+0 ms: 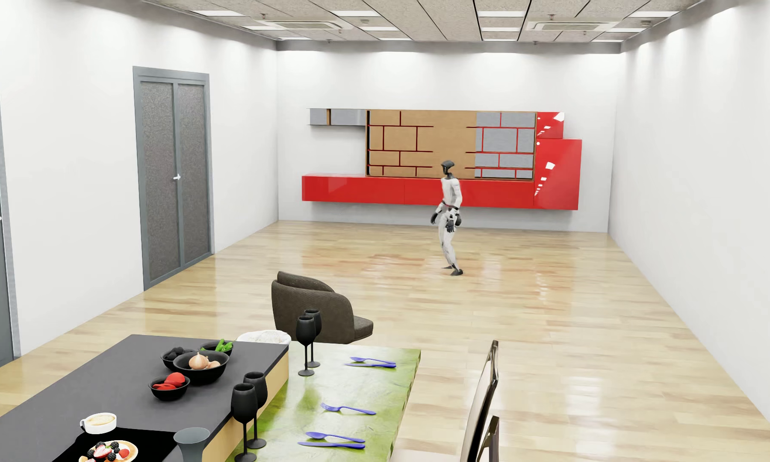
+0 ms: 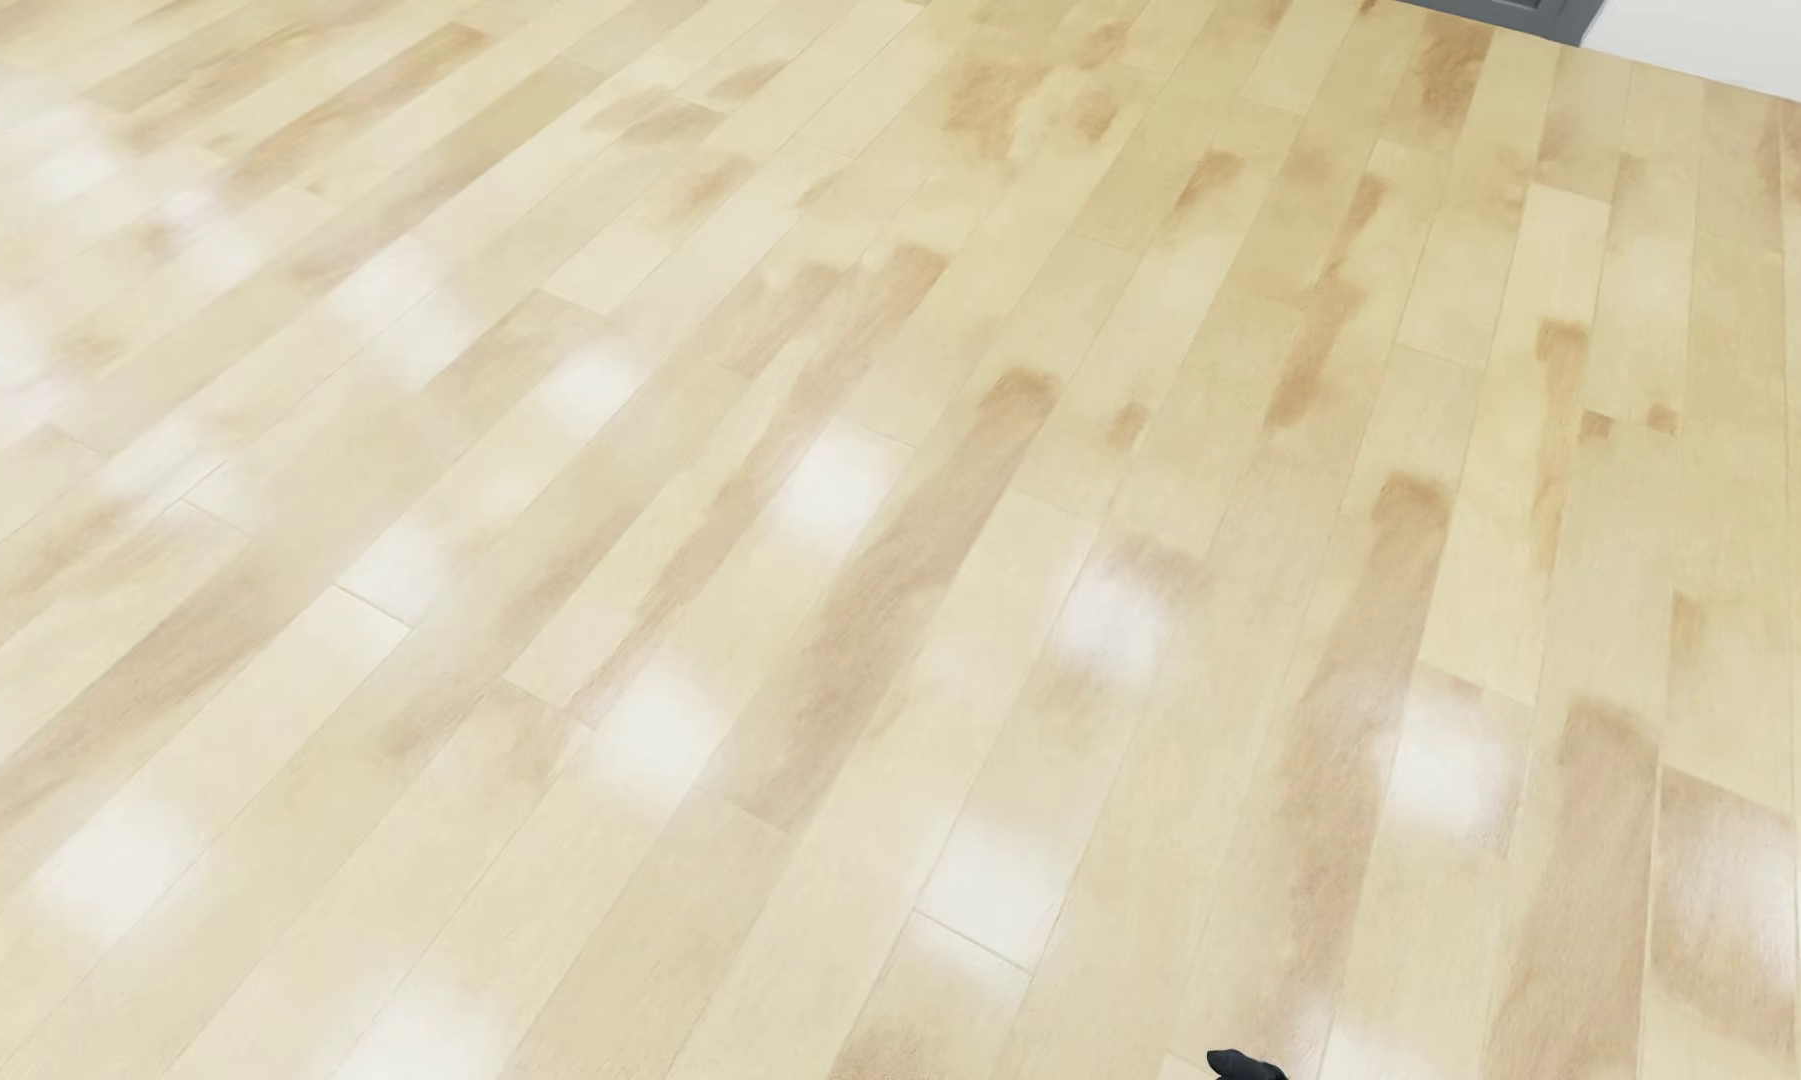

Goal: Head to the officechair

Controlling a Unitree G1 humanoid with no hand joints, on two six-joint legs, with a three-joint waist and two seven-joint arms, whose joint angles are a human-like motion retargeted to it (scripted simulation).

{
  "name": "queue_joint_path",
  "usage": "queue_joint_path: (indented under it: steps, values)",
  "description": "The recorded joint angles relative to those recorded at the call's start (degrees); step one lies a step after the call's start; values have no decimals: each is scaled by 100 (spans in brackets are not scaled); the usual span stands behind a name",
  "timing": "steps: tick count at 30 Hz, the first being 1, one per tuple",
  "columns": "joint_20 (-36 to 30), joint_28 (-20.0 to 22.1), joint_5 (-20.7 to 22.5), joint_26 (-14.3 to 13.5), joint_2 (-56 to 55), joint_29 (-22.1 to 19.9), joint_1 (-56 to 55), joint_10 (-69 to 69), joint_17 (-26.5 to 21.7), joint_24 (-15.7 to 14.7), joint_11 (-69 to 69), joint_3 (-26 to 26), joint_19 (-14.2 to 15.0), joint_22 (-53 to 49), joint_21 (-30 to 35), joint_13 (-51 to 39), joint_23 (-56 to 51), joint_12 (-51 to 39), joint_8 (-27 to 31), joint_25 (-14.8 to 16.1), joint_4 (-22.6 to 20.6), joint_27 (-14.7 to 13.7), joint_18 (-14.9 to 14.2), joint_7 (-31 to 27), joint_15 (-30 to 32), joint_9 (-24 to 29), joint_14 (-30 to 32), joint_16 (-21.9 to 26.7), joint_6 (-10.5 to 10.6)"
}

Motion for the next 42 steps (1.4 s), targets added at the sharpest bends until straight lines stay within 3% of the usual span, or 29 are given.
queue_joint_path:
  steps: [4, 7, 8, 9, 10, 11, 12, 13, 14, 16, 18, 20, 21, 22, 23, 24, 25, 26, 28, 29, 32, 34, 36, 37, 38, 39, 40, 41, 42]
  values:
    - [464, 147, -216, -189, 555, 609, -1188, 106, -196, 127, -444, 173, 478, -606, 576, -394, 13, 506, -741, -206, 855, -240, 522, 810, -26, -11, 17, 116, -32]
    - [1053, 269, -227, -352, 925, 408, -1969, -477, -190, 481, -496, 307, 636, -1382, 329, -510, -376, 829, -1074, 235, 1333, -344, 1153, 1125, 3, 16, -78, 241, -48]
    - [1218, 294, -247, -449, 1074, 247, -2113, -577, -218, 655, -450, 356, 636, -1699, 94, -422, -518, 934, -1100, 445, 1187, -352, 1121, 1038, 230, 22, 51, 283, -43]
    - [1288, 306, -403, -517, 1195, 52, -2073, -475, -276, 865, -268, 399, 639, -1963, -201, -227, -670, 923, -1150, 616, 850, -357, 1374, 861, 680, 19, 220, 233, -42]
    - [1291, 314, -761, -587, 1215, -172, -1926, -383, -332, 1076, 215, 404, 691, -2075, -480, 73, -865, 751, -1142, 738, 531, -306, 1402, 863, 1425, 11, 79, 105, -55]
    - [1265, 314, -1268, -686, 1042, -377, -1687, -388, -380, 1257, 1000, 370, 429, -2187, -744, 407, -969, 580, -1015, 811, 130, -246, 1445, 867, 2485, 15, -168, -32, -98]
    - [1226, 303, -1770, -804, 678, -487, -1400, -445, -405, 1411, 1986, 297, -488, -2330, -935, 708, -951, 425, -1016, 822, -270, -147, 1455, 871, 3018, 35, -423, -141, -168]
    - [1175, 293, -1422, -933, -248, -446, -1047, -582, -435, 1525, 3280, 113, -953, -2501, -1020, 945, -835, 270, 173, 761, -713, -6, 1445, 773, 2452, 94, -636, -226, -217]
    - [1116, 299, -674, -1044, -1180, -271, -602, -865, -452, 1579, 4350, -31, -710, -2658, -1018, 1116, -659, 98, 1176, 634, -1070, 141, 1418, 637, 1938, 144, -779, -294, -239]
    - [958, 288, 314, -1117, -2613, 192, 506, -1750, -342, 1566, 4783, -195, -146, -2812, -963, 1317, -233, -274, 1753, 378, -1519, 367, 1318, 311, 1254, 176, -892, -330, -219]
    - [608, 44, 555, -1077, -3602, 657, 1640, -2521, -136, 1567, 3556, -350, -233, -2837, -1017, 1470, 63, -730, 1615, 281, -1757, 501, 1221, 11, 960, 184, -1004, -188, -146]
    - [59, -230, 454, -1050, -3991, 1001, 2763, -3100, 59, 1474, 1198, -514, -694, -2729, -1066, 1729, 20, -1400, 1130, 151, -1833, 391, 1105, -372, 1429, 238, -1104, -7, -91]
    - [-185, -204, 658, -1000, -4014, 965, 3309, -3260, 198, 1322, -78, -597, -314, -2544, -1149, 1872, -76, -1719, 1402, 68, -1749, 308, 995, -585, 1705, 287, -1108, 32, -42]
    - [-343, -52, 786, -884, -3928, 782, 3755, -3251, 367, 1095, -844, -668, -283, -2226, -1282, 1994, -168, -1919, 1745, 2, -1617, 270, 922, -833, 1880, 335, -914, 12, 13]
    - [-399, 159, 647, -682, -3843, 549, 4095, -3026, 546, 826, -675, -710, -304, -1778, -1427, 2096, -217, -1977, 1228, -36, -1488, 282, 846, -984, 1985, 368, -441, -51, 31]
    - [-345, 380, 562, -377, -3816, 370, 4181, -2420, 720, 563, 59, -768, -495, -1252, -1521, 2125, -192, -1908, 1006, -61, -1272, 312, 604, -1102, 2634, 407, 450, -102, 66]
    - [-199, 607, 637, 5, -3749, 288, 3918, -1275, 838, 346, 865, -816, -1002, -722, -1547, 2037, -99, -1754, 986, -81, -1073, 354, -15, -1222, 2404, 461, 1668, -125, 116]
    - [-25, 802, 724, 404, -3548, 295, 3290, 204, 832, 176, 1390, -828, -1079, -234, -1512, 1813, 28, -1541, 972, -109, -834, 411, -421, -1150, 1820, 526, 2641, -172, 164]
    - [-27, 593, 947, 742, -2717, 392, 1520, 2262, 574, 7, 1309, -683, -1007, 676, -1215, 1089, 217, -1158, 965, -272, -652, 416, 192, -1117, 1091, 620, 1940, -276, 234]
    - [-325, 54, 1030, 705, -2179, 371, 668, 2446, 413, 32, 907, -550, -891, 909, -993, 671, 177, -940, 1030, -399, -711, 387, 221, -1070, 927, 609, 1704, -268, 232]
    - [-572, -1352, 1222, 57, -625, 89, -946, 574, 73, -189, -65, -106, -835, 656, -363, -169, -62, 190, 1292, -509, -830, -325, 424, -758, 490, 430, 1207, 150, 114]
    - [353, -1234, 1263, 28, 239, 139, -1339, -1916, -134, -410, -135, 153, -782, -155, 178, -713, -502, 1215, 1466, -408, -808, -791, 340, -918, -115, 314, 1387, 334, 48]
    - [1489, -129, 1157, 85, 1085, -88, -1223, -4207, -261, -282, -65, 396, -618, -860, 370, -943, -1152, 2066, 1691, -31, -555, -1112, 427, -576, -344, 225, 1208, 67, 64]
    - [1917, 547, 1002, 192, 1343, -309, -1132, -4115, -286, -170, 305, 506, -468, -994, 309, -852, -1455, 2302, 1819, 305, -472, -1194, 327, -169, -107, 201, 1243, -250, 76]
    - [2148, 1028, 722, 373, 1367, -487, -1181, -3302, -368, -75, 1085, 611, -301, -953, 212, -659, -1684, 2383, 1900, 626, -519, -1209, 1020, -45, 643, 212, 2036, -601, 43]
    - [2167, 1136, 506, 566, 1045, -583, -1150, -2394, -452, -5, 2403, 660, -174, -771, 105, -412, -1806, 2301, 2062, 830, -567, -1137, 1420, 120, 2044, 248, 2150, -854, -19]
    - [1988, 814, 116, 661, 450, -615, -985, -1733, -486, 63, 3808, 660, 26, -484, -4, -183, -1784, 2068, 1943, 877, -660, -961, 1342, 244, 3192, 290, 1590, -957, -104]
    - [1660, 210, -293, 643, -220, -609, -661, -1470, -466, 162, 4856, 581, -134, -187, -87, -43, -1569, 1729, 1824, 806, -852, -697, 1318, 342, 3170, 321, 1082, -938, -209]
    - [1265, -371, -377, 515, -911, -551, -175, -1610, -402, 313, 5413, 442, -689, 35, -137, 23, -1171, 1328, 1794, 682, -1126, -375, 1293, 366, 2616, 330, 762, -837, -304]
